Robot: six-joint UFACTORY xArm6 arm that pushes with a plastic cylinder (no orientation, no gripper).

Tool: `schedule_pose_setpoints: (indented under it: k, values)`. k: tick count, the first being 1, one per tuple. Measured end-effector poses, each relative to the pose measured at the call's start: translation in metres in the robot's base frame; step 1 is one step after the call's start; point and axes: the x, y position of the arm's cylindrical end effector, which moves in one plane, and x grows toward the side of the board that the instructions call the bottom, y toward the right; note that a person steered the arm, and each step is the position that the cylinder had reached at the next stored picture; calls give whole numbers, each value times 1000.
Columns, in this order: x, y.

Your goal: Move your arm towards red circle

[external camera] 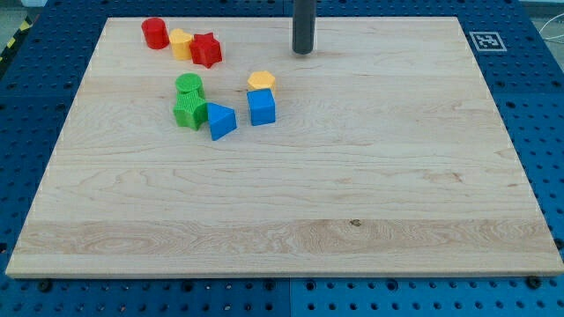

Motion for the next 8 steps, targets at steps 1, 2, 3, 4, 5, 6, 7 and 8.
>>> schedule_pose_setpoints:
  k: [1, 2, 3, 4, 5, 6, 7, 8]
  values:
    - [-32, -5]
    - [-46, -58]
    - [-48, -120]
    - [-62, -173]
    - [-61, -227]
    - [-59, -257]
    - [-59, -272]
    - [-57, -260]
